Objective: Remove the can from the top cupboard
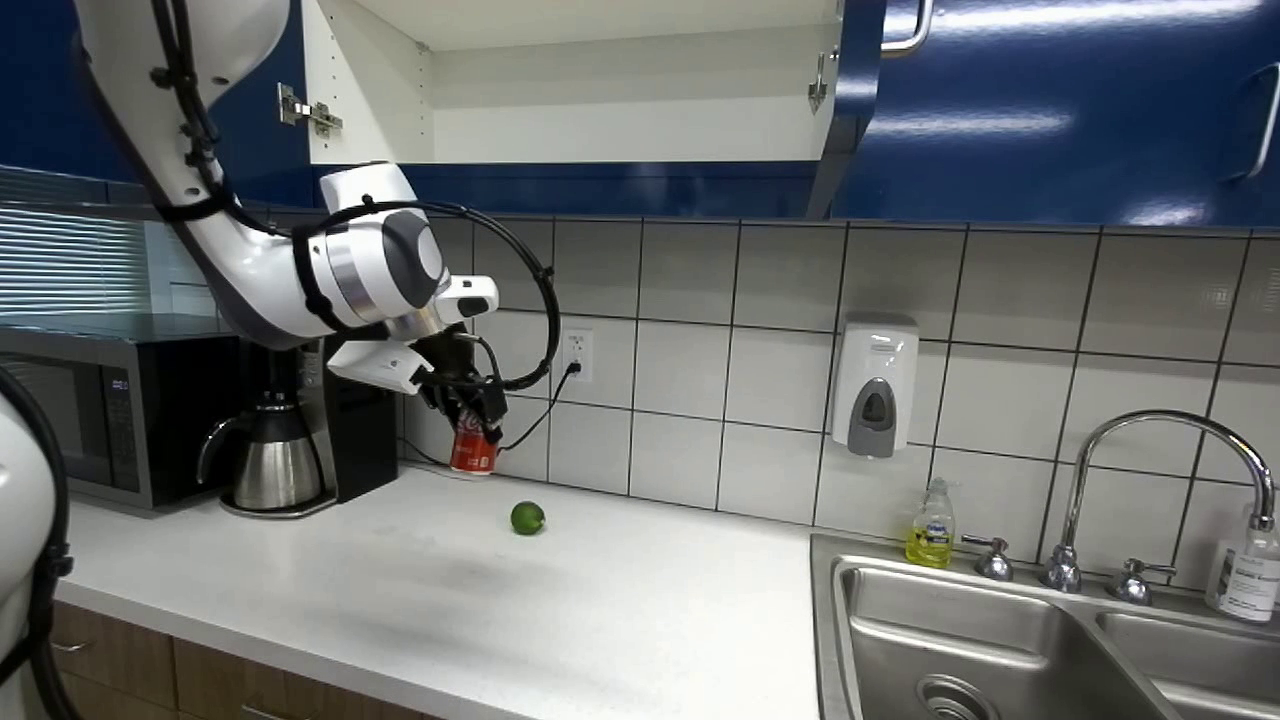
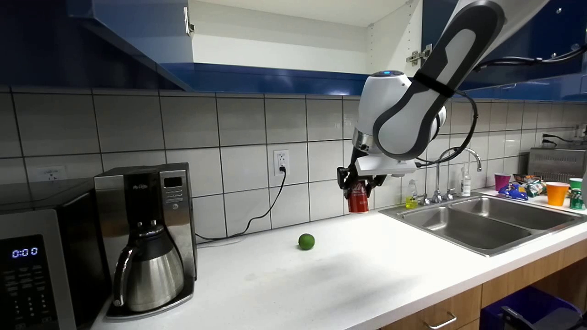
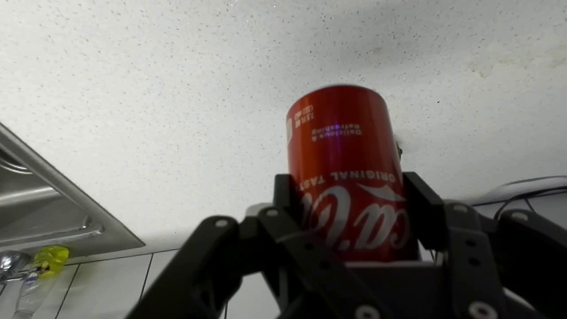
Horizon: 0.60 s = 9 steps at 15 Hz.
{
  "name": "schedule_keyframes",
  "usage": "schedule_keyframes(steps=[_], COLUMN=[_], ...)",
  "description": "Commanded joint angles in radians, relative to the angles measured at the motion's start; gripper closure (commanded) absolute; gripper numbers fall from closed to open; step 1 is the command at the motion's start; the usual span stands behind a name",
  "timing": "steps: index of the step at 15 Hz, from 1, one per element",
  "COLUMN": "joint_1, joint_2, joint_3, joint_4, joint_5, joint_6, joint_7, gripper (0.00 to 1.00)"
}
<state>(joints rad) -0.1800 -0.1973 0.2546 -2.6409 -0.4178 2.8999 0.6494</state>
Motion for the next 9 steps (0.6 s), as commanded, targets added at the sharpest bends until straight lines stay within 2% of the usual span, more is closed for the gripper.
schedule_keyframes(steps=[1, 3, 4, 9], joint_1=[0.000, 0.000, 0.000, -0.011], joint_2=[0.000, 0.000, 0.000, 0.038], joint_3=[0.000, 0.000, 0.000, -0.002], joint_4=[0.000, 0.000, 0.000, 0.012], joint_5=[0.000, 0.000, 0.000, -0.018], joint_6=[0.000, 0.000, 0.000, 0.016], joint_7=[0.000, 0.000, 0.000, -0.002], gripper=[0.37, 0.37, 0.62, 0.62])
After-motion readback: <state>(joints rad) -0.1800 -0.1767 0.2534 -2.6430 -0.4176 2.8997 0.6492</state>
